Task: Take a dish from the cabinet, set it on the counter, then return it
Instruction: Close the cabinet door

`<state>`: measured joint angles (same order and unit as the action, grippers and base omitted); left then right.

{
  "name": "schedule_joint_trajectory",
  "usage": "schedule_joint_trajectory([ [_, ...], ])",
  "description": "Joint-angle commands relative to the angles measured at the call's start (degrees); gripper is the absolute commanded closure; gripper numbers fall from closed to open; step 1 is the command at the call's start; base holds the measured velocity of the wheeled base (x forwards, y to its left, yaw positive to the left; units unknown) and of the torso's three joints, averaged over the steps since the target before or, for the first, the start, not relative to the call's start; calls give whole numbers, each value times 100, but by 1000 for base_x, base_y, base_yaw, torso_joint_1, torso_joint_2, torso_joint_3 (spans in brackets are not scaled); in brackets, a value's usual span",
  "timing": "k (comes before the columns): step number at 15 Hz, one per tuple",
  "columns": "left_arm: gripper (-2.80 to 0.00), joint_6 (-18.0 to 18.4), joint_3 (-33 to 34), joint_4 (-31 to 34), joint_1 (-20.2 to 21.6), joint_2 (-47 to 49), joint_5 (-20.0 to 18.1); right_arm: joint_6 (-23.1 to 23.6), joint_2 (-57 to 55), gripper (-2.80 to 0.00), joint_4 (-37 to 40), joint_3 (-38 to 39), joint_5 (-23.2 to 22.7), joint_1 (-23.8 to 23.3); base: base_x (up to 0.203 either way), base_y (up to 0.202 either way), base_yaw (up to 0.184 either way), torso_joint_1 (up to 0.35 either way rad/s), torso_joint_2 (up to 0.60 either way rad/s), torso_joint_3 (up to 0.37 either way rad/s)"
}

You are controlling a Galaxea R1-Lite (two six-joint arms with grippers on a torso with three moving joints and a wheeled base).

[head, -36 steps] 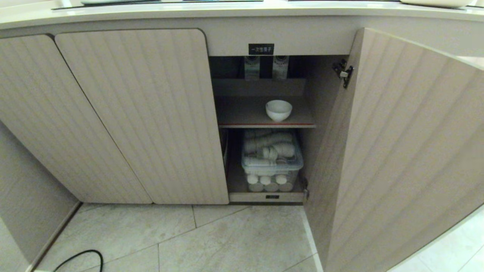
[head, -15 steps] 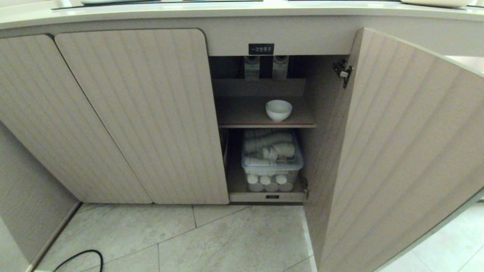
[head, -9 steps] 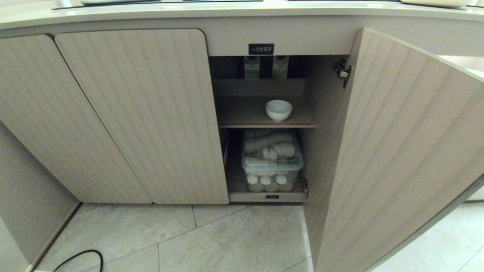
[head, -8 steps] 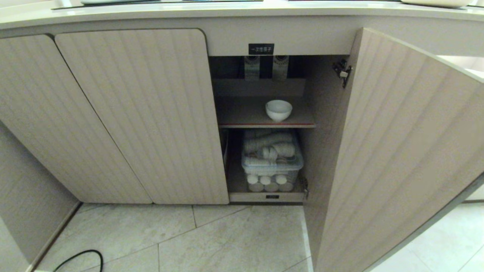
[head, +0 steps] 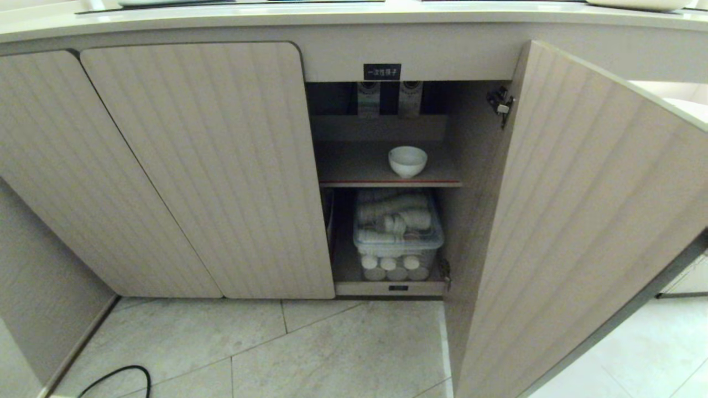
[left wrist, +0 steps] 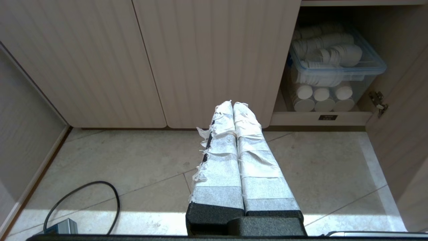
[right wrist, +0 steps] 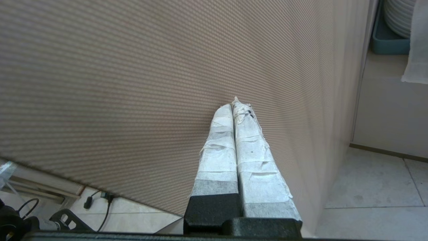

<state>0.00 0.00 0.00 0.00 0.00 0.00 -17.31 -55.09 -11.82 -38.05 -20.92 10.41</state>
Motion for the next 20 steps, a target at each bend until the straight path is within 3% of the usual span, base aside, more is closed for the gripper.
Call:
schedule_joint_trajectory([
  [1,0,0,0,0,0,0,0,-9,-159,0,-14,-58,-10,63,0,0,0,0,0,0],
  [20,0,0,-9,0,0,0,0,35,-1425,0,-1305,-393,9,321,0,0,0,0,0,0],
])
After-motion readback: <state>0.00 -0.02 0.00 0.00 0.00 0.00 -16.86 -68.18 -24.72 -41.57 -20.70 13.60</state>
